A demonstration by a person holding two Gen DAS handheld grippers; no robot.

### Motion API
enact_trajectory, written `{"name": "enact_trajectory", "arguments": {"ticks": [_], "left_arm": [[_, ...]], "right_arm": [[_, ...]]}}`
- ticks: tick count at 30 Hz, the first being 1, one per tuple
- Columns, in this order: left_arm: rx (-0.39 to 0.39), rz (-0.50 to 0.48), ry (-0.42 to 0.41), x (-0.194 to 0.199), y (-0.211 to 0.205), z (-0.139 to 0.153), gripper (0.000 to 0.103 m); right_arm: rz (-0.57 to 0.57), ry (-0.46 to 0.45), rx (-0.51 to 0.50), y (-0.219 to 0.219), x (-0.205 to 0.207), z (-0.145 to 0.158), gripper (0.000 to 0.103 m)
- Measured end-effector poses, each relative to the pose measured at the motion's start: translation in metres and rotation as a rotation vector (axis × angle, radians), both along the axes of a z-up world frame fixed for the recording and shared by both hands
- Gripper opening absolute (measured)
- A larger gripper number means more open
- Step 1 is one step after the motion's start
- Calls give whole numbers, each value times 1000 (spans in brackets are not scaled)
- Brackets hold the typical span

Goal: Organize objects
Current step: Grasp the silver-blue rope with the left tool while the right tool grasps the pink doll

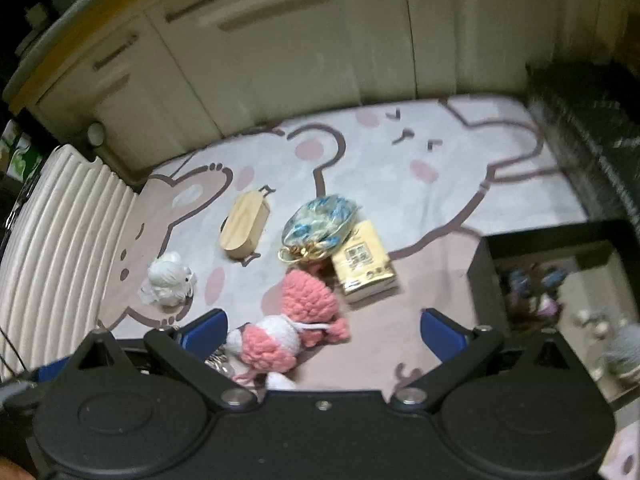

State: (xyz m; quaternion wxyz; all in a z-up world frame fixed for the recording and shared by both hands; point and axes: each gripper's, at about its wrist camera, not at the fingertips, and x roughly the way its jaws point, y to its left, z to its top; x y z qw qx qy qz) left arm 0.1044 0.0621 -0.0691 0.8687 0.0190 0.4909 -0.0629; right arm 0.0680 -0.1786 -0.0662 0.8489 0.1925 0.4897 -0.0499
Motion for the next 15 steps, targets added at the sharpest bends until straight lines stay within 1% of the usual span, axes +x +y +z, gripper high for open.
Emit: {"name": "enact_trajectory", "arguments": {"ticks": [3, 5, 6, 7, 8, 11, 15], "left_arm": [[17, -38, -4, 6, -5, -6, 103], [34, -56, 13, 10, -8, -13, 102], [38, -57, 28, 12, -9, -16, 102], [40, -56, 43, 14, -10, -20, 101], [39, -51, 57, 16, -10, -23, 100], [26, -21, 85, 22, -7, -32, 99], [2, 44, 94, 31, -2, -40, 99]], "right_arm": [[-26, 35, 63, -1, 10, -13, 103], [-57, 72, 105, -2, 17, -23, 102], [-68, 84, 124, -2, 19, -28, 99], [-81, 98, 146, -2, 23, -34, 91], [-91, 111, 164, -1, 25, -38, 87], [-130, 146, 208, -1, 33, -52, 83], [-192, 185, 285, 0, 41, -71, 80]]}}
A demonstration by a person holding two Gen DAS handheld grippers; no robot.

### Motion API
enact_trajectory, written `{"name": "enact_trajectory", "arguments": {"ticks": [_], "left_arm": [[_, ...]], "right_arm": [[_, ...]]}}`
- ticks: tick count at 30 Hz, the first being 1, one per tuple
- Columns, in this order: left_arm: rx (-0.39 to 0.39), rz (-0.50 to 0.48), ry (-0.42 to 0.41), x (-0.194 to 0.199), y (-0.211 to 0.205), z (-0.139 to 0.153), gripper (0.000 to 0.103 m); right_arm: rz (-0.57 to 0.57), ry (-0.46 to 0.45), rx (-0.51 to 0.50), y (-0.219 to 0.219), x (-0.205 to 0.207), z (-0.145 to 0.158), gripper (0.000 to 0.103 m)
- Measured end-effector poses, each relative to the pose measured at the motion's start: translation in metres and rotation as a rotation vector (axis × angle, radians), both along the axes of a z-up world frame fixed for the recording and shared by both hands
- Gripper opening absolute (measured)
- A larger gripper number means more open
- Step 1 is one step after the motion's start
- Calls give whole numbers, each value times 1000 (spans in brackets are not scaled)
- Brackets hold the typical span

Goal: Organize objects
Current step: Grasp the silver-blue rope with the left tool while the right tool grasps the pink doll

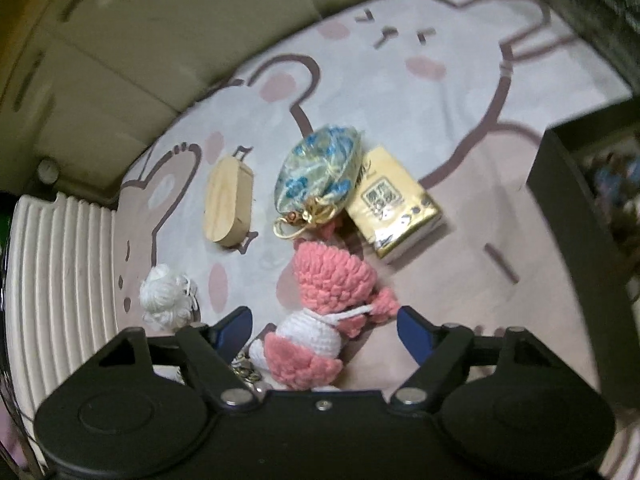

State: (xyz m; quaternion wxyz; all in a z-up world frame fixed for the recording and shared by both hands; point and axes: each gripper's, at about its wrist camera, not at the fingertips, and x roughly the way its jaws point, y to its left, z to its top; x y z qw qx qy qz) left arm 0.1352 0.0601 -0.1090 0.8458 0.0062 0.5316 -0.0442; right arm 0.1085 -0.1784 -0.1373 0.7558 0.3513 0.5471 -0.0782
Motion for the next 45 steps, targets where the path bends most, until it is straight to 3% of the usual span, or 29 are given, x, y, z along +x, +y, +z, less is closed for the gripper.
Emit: {"name": "enact_trajectory", "arguments": {"ticks": [12, 19, 24, 28, 30, 45], "left_arm": [[-13, 154, 70, 22, 6, -29, 99], [19, 159, 101, 25, -1, -39, 100], [38, 143, 104, 24, -5, -38, 100], [31, 166, 134, 22, -5, -37, 100], [26, 180, 145, 22, -4, -37, 100], [-145, 346, 296, 10, 15, -50, 100]], "right_arm": [[-64, 116, 96, 10, 18, -43, 73], [3, 141, 24, 25, 31, -44, 74], [78, 162, -50, 34, 35, -41, 64], [100, 152, -30, 33, 34, -40, 51], [114, 150, -24, 33, 33, -39, 51], [158, 149, -22, 27, 28, -33, 50]]}}
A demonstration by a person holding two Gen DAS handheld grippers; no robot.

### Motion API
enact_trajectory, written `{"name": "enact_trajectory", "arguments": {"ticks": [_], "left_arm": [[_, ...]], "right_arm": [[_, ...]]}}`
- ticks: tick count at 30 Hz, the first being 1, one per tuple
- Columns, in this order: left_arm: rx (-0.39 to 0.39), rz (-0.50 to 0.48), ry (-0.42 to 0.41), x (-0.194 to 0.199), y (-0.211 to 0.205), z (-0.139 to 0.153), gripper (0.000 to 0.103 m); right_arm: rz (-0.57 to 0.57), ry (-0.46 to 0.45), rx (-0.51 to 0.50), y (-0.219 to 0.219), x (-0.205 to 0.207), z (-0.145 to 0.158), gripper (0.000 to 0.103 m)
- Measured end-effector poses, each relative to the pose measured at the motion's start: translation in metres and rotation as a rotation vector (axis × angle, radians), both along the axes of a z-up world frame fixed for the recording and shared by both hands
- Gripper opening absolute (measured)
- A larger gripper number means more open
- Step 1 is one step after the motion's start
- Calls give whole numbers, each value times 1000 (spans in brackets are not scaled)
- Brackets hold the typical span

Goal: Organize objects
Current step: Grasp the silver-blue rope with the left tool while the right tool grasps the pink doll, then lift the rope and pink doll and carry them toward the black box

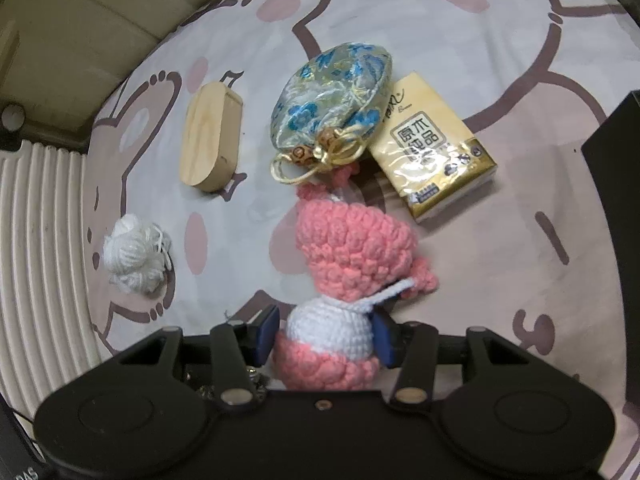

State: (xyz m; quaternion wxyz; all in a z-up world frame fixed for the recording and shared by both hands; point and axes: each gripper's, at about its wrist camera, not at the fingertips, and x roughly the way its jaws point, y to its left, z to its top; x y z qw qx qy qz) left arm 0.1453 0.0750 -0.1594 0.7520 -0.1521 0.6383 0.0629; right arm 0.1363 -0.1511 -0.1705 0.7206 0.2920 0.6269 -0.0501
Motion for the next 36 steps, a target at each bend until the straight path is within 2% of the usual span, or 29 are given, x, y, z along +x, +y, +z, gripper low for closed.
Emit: {"name": "enact_trajectory", "arguments": {"ticks": [3, 6, 10, 11, 19, 25, 36], "left_arm": [[-15, 8, 5, -1, -1, 0, 95], [-31, 3, -2, -1, -4, 3, 85], [-98, -27, -34, -1, -8, 9, 49], [-112, -33, -39, 0, -10, 10, 43], [-80, -93, -61, -3, -18, 20, 40], [-27, -147, -117, -7, -23, 37, 40], [3, -228, -250, -24, -39, 79, 40]], "right_arm": [[20, -3, -6, 1, -1, 1, 50], [37, -7, -12, 2, -1, 3, 50], [75, -5, -31, 4, -2, 4, 50], [93, -1, -39, 6, -3, 3, 50], [153, -23, -78, 6, -8, 11, 50], [227, -92, -174, 10, -16, 30, 50], [204, -220, -213, -4, -34, 68, 50]]}}
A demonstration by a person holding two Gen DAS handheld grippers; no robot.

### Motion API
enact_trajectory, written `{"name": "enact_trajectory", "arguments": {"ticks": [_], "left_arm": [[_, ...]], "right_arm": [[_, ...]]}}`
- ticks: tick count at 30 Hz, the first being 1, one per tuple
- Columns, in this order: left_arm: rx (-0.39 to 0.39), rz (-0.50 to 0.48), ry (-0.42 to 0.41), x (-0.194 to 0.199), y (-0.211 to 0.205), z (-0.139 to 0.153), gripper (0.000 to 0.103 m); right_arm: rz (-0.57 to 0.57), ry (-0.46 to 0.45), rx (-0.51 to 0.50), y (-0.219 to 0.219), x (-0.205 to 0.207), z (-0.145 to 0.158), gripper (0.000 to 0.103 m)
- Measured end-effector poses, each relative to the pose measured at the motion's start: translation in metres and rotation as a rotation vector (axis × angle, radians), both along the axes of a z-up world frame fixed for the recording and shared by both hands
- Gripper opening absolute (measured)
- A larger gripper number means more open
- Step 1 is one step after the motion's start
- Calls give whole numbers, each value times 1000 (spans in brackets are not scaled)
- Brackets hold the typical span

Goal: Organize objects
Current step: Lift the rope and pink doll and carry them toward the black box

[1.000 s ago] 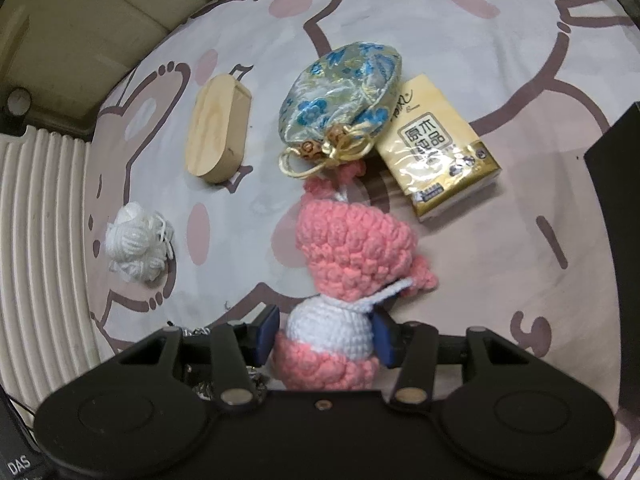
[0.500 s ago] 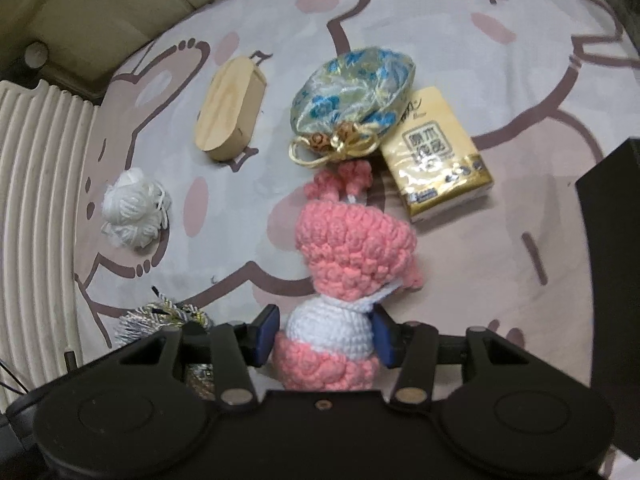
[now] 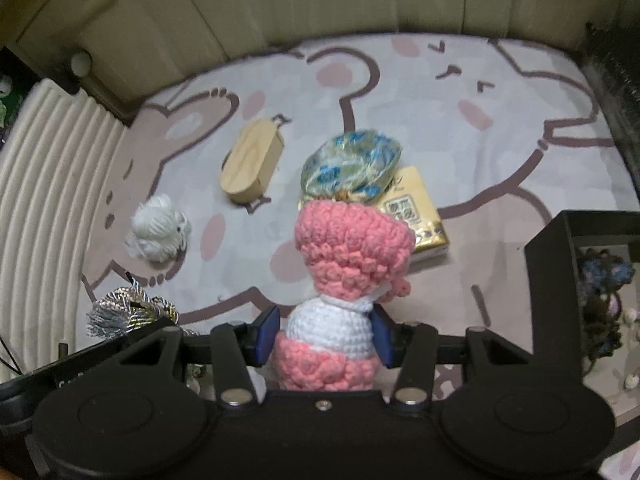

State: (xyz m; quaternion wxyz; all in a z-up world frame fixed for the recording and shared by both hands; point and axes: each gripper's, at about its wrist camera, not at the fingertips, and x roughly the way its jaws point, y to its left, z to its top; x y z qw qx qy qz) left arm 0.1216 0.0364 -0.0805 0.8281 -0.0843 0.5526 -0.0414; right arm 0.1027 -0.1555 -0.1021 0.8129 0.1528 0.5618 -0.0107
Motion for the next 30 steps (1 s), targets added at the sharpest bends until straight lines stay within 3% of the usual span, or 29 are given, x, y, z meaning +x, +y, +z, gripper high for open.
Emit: {"name": "enact_trajectory", "arguments": {"ticks": [11, 19, 30], "left_arm": [[47, -51, -104, -18, -10, 30, 40], [85, -83, -166, -29, -18, 45, 40], [96, -103, -211, -39, -24, 58, 40]], "right_arm": [[6, -117, -34, -9, -24, 32, 50], [34, -175, -121, -11, -39, 49, 50], [47, -242, -171, -18, -56, 67, 50]]}}
